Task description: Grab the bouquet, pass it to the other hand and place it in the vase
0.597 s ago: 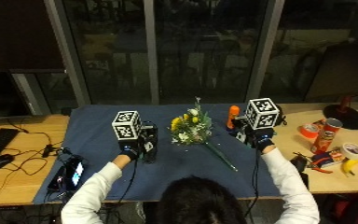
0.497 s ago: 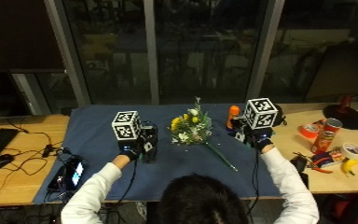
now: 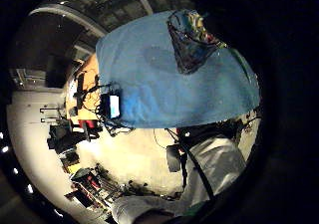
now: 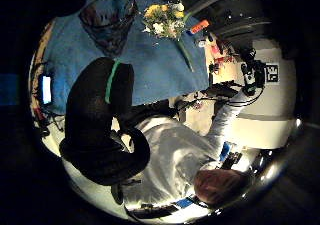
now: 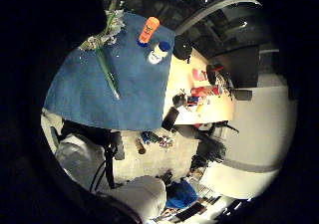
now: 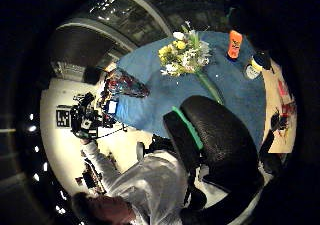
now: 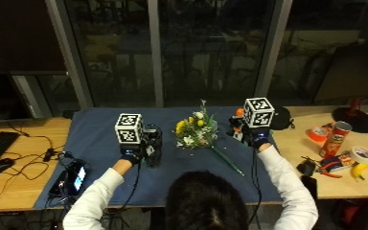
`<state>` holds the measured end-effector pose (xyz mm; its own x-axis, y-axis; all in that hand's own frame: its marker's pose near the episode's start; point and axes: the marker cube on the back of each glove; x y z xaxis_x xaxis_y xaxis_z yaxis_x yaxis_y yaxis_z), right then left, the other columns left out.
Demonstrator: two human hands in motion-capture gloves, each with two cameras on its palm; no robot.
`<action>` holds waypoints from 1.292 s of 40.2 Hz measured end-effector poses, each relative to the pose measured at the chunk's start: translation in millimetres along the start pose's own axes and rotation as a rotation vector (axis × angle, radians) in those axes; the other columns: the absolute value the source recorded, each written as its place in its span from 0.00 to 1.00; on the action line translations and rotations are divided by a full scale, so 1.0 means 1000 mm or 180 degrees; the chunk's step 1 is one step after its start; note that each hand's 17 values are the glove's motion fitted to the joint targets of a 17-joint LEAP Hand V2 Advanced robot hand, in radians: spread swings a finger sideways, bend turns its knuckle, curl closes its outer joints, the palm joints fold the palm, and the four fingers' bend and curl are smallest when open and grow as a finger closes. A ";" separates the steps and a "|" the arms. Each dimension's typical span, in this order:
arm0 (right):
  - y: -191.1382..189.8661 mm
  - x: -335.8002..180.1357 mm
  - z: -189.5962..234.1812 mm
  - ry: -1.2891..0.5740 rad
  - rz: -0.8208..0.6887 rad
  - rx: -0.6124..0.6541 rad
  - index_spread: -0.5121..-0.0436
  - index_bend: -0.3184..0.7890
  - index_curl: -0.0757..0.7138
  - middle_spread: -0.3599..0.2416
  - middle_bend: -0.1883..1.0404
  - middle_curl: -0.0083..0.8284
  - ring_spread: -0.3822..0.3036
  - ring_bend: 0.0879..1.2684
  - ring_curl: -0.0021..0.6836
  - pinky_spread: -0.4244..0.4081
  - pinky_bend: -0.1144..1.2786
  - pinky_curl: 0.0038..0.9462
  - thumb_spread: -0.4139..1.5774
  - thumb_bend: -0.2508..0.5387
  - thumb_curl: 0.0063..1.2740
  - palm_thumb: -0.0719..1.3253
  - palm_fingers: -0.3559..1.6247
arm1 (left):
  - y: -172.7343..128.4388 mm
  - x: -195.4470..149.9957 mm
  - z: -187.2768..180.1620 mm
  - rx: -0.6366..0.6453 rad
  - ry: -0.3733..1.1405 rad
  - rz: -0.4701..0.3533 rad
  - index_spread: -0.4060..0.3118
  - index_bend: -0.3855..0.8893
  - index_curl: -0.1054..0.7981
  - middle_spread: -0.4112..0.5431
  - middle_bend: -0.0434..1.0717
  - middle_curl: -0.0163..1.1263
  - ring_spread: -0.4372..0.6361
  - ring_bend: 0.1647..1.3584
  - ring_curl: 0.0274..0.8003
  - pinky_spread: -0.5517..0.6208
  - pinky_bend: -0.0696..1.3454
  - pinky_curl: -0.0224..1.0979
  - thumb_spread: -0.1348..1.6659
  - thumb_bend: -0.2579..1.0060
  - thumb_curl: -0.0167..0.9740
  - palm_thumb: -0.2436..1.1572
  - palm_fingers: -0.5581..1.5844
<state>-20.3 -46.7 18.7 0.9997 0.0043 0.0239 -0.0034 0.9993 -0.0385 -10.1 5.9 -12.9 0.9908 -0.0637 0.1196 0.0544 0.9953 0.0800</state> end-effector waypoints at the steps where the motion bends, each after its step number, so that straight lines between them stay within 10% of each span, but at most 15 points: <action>1: 0.000 0.000 0.000 -0.0013 0.0040 -0.0003 0.43 0.40 0.38 0.43 0.37 0.34 0.46 0.29 0.40 0.55 0.31 0.27 0.80 0.53 0.12 0.35 0.50 | 0.000 0.001 0.001 0.0025 0.0001 0.0032 0.48 0.51 0.46 0.50 0.18 0.24 0.58 0.15 0.25 0.61 0.21 0.25 0.74 0.31 0.22 0.42 0.52; 9: -0.015 0.006 0.005 -0.0047 0.0541 -0.0072 0.46 0.23 0.26 0.48 0.30 0.36 0.39 0.44 0.49 0.48 0.52 0.36 0.80 0.41 0.12 0.29 0.55 | 0.000 0.017 -0.002 0.0287 0.0027 0.0304 0.52 0.47 0.49 0.50 0.20 0.26 0.59 0.15 0.27 0.61 0.20 0.27 0.76 0.28 0.25 0.42 0.53; 24: -0.071 0.016 0.136 -0.0369 0.1309 -0.1390 0.60 0.29 0.19 0.56 0.31 0.43 0.41 0.45 0.58 0.52 0.63 0.44 0.78 0.31 0.18 0.31 0.41 | -0.035 0.034 -0.009 0.0504 -0.0178 0.0371 0.53 0.46 0.55 0.48 0.19 0.29 0.57 0.14 0.30 0.62 0.18 0.29 0.77 0.23 0.29 0.44 0.53; 41: -0.052 0.002 0.275 -0.0461 0.1618 -0.1362 0.68 0.34 0.16 0.63 0.35 0.47 0.48 0.48 0.58 0.64 0.67 0.42 0.76 0.30 0.24 0.39 0.34 | -0.044 0.037 0.007 0.0263 -0.0232 0.0319 0.52 0.47 0.59 0.50 0.19 0.30 0.59 0.14 0.33 0.69 0.16 0.27 0.77 0.20 0.31 0.46 0.51; 52: -0.061 -0.013 0.274 -0.0382 0.1472 -0.0251 0.61 0.68 0.38 0.43 0.44 0.54 0.32 0.48 0.56 0.34 0.47 0.33 0.78 0.50 0.29 0.65 0.74 | -0.051 0.049 0.015 0.0240 -0.0222 0.0428 0.52 0.47 0.61 0.50 0.19 0.31 0.60 0.13 0.34 0.70 0.17 0.27 0.77 0.19 0.32 0.46 0.51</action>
<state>-39.3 -96.9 294.4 0.8839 0.4565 0.1015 -0.4404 0.8856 -0.1477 33.9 -48.8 3.7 0.9773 0.0621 0.2026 -0.0902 0.9871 0.1324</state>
